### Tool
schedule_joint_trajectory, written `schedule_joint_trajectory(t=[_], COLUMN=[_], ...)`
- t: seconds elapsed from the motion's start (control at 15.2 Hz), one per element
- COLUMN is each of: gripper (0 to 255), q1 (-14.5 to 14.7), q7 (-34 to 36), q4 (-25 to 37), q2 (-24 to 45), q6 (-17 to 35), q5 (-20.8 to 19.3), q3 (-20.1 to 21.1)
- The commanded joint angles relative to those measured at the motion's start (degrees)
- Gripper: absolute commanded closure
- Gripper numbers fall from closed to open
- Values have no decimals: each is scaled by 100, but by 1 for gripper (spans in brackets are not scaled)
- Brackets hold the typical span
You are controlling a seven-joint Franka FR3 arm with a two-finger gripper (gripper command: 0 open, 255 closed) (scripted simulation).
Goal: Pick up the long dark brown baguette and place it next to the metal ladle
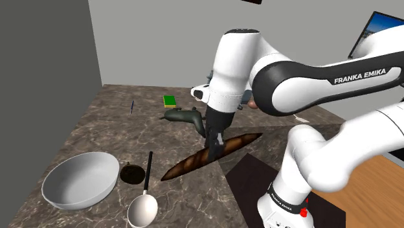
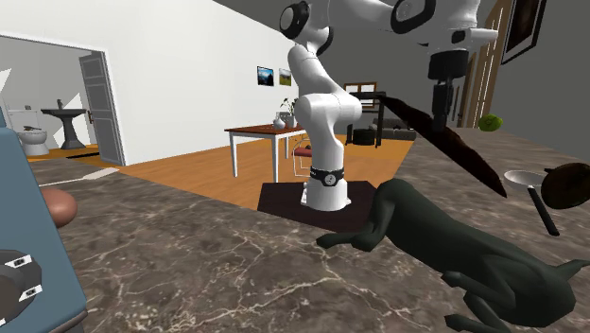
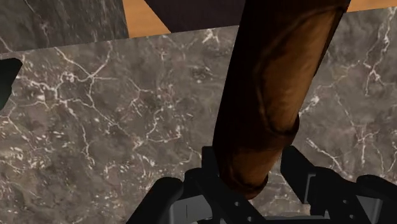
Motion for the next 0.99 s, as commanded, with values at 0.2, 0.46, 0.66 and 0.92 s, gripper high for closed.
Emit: schedule_joint_trajectory(t=[0.2, 0.46, 0.66, 0.92], gripper=[255, 255, 255, 255], q1=[392, 607, 710, 756], q7=[776, 1372, 1822, 2431], q4=[148, 426, 702, 1153], q2=[89, 333, 591, 1019], q6=[-12, 14, 52, 119], q5=[446, 716, 863, 963], q3=[684, 1219, 1625, 2187])
